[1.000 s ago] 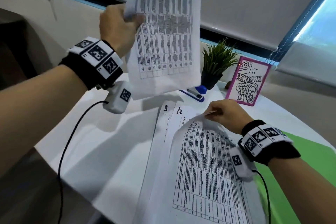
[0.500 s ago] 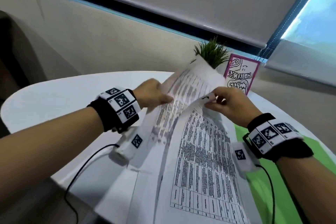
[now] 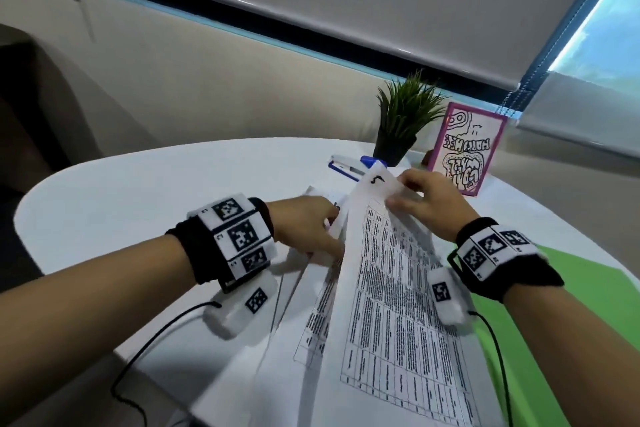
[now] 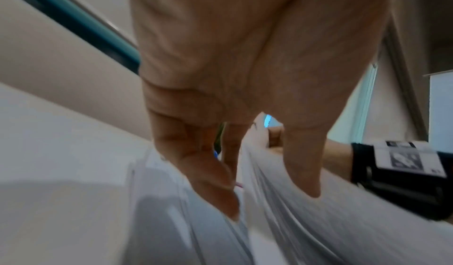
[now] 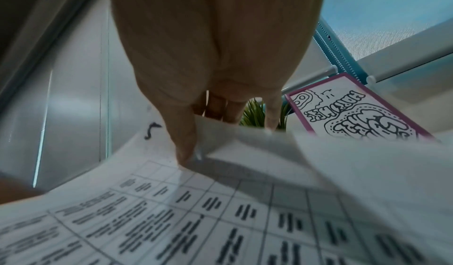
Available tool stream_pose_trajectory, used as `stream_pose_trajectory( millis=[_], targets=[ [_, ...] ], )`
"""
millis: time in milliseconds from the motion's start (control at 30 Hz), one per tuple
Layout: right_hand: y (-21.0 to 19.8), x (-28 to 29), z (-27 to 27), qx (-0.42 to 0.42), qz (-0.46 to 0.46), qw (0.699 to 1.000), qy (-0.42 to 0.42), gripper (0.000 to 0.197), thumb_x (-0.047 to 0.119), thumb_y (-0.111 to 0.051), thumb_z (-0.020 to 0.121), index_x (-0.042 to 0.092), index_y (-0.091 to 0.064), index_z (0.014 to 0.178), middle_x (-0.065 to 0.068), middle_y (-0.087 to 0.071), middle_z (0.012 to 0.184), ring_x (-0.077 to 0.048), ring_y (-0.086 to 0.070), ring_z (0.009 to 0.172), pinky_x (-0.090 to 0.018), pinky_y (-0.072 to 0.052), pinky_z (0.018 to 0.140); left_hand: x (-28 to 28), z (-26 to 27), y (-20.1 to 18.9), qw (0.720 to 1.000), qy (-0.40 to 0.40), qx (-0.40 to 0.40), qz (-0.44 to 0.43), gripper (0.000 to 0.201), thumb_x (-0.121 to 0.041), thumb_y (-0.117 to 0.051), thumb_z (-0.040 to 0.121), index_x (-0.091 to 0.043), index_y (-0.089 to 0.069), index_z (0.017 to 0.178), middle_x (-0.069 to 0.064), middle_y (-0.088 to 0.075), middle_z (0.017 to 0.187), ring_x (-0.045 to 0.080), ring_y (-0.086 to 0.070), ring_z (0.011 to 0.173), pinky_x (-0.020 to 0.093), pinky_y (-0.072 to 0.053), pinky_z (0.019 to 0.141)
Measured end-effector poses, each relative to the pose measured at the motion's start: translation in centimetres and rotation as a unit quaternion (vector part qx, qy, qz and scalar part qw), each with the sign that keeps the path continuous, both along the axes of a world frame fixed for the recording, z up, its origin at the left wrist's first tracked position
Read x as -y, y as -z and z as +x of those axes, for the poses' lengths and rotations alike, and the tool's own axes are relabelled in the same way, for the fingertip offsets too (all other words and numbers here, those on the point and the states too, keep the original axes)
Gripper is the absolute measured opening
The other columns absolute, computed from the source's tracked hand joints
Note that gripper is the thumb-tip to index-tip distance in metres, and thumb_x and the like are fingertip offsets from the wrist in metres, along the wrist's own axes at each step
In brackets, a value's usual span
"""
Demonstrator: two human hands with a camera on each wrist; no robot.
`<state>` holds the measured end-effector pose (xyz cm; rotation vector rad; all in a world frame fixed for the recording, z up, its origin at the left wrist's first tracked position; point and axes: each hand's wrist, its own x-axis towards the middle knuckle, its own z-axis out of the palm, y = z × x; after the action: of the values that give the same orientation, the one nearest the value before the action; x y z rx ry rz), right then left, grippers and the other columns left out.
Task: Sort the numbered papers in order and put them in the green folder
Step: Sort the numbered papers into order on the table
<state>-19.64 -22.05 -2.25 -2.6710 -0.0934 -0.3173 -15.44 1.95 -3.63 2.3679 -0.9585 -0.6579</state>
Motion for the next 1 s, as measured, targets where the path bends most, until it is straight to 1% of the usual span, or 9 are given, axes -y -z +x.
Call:
stream_pose_trajectory(
  millis=[100, 200, 267, 333, 400, 500, 667, 867, 1000],
  targets=[
    [0.5, 0.3, 0.2, 0.005, 0.049, 0.999, 0.009, 0.039, 0.02, -0.078, 0.08, 0.021, -0.057, 0.113, -0.002, -0.06, 0.098, -0.014, -0.058, 0.091, -0.027, -0.047, 0.08, -1.2, 2.3, -1.2, 0.991, -0.062, 0.116, -0.009, 0.03, -0.029, -0.068, 0.087, -0.017, -0.061, 0.114, -0.002, -0.068, 0.106, 0.017, -0.062, 0.089, 0.027, -0.047, 0.08],
    [0.5, 0.1, 0.3, -0.012, 0.044, 0.999, 0.008, 0.017, 0.024, -0.073, 0.084, 0.024, -0.065, 0.099, 0.0, -0.066, 0.091, -0.01, -0.063, 0.083, -0.026, -0.047, 0.073, -1.6, 4.5, -1.1, 0.977, -0.086, 0.192, 0.004, 0.032, -0.021, -0.069, 0.087, -0.019, -0.061, 0.118, -0.004, -0.066, 0.112, 0.015, -0.053, 0.092, 0.025, -0.039, 0.078],
    [0.2, -0.2, 0.3, -0.03, 0.041, 0.999, -0.004, 0.007, 0.024, -0.07, 0.088, 0.021, -0.068, 0.082, 0.004, -0.068, 0.078, 0.0, -0.061, 0.067, -0.021, -0.045, 0.063, -1.4, 5.3, -0.5, 0.978, -0.083, 0.189, 0.015, 0.031, -0.025, -0.074, 0.083, -0.02, -0.065, 0.111, -0.004, -0.067, 0.108, 0.014, -0.051, 0.085, 0.025, -0.039, 0.075],
    [0.2, -0.4, 0.2, -0.056, 0.054, 0.997, -0.011, 0.012, 0.026, -0.068, 0.088, 0.019, -0.069, 0.078, -0.001, -0.069, 0.074, -0.006, -0.064, 0.064, -0.025, -0.051, 0.055, -1.1, 5.7, -0.1, 0.977, -0.089, 0.191, 0.025, 0.026, -0.028, -0.077, 0.079, -0.02, -0.066, 0.102, -0.004, -0.067, 0.101, 0.014, -0.052, 0.084, 0.027, -0.041, 0.074],
    [0.1, -0.4, 0.3, -0.095, 0.058, 0.994, -0.015, 0.014, 0.028, -0.068, 0.089, 0.019, -0.071, 0.08, -0.007, -0.071, 0.076, -0.02, -0.067, 0.068, -0.035, -0.056, 0.061, -0.6, 5.9, 0.3, 0.974, -0.096, 0.202, 0.025, 0.017, -0.026, -0.077, 0.078, -0.02, -0.065, 0.088, -0.004, -0.064, 0.088, 0.017, -0.055, 0.085, 0.027, -0.042, 0.072],
    [0.2, -0.3, 1.5, -0.138, 0.016, 0.99, -0.009, 0.011, 0.033, -0.07, 0.086, 0.024, -0.072, 0.081, -0.001, -0.072, 0.077, -0.026, -0.068, 0.07, -0.044, -0.058, 0.065, -0.1, 5.8, 0.3, 0.972, -0.099, 0.214, 0.005, 0.021, -0.021, -0.072, 0.082, -0.023, -0.058, 0.067, -0.009, -0.054, 0.066, 0.022, -0.062, 0.081, 0.027, -0.045, 0.067],
    [1.8, -0.7, 4.1, -0.127, -0.038, 0.99, -0.049, 0.008, 0.029, -0.072, 0.083, 0.027, -0.068, 0.089, 0.007, -0.069, 0.097, -0.01, -0.062, 0.091, -0.029, -0.049, 0.084, 0.1, 6.1, 0.3, 0.972, -0.087, 0.219, 0.019, 0.028, -0.029, -0.061, 0.091, -0.024, -0.061, 0.064, -0.006, -0.058, 0.062, 0.022, -0.06, 0.072, 0.029, -0.047, 0.065],
    [2.9, -1.2, 4.4, -0.081, 0.016, 0.995, -0.064, 0.031, 0.022, -0.08, 0.077, 0.022, -0.064, 0.103, 0.005, -0.068, 0.097, -0.008, -0.063, 0.088, -0.023, -0.05, 0.082, 0.1, 5.6, -0.1, 0.947, -0.08, 0.311, -0.028, 0.022, -0.032, -0.058, 0.093, -0.021, -0.076, 0.088, -0.003, -0.066, 0.096, 0.023, -0.059, 0.092, 0.034, -0.047, 0.073],
    [2.8, -0.9, 4.2, -0.015, 0.006, 0.998, -0.057, 0.031, 0.02, -0.082, 0.076, 0.016, -0.065, 0.102, 0.008, -0.066, 0.091, -0.006, -0.062, 0.084, -0.017, -0.046, 0.079, 0.8, 5.2, -0.4, 0.929, -0.087, 0.355, -0.058, 0.023, -0.022, -0.055, 0.094, -0.01, -0.071, 0.083, 0.001, -0.061, 0.097, 0.028, -0.056, 0.092, 0.035, -0.045, 0.072]
  ],
)
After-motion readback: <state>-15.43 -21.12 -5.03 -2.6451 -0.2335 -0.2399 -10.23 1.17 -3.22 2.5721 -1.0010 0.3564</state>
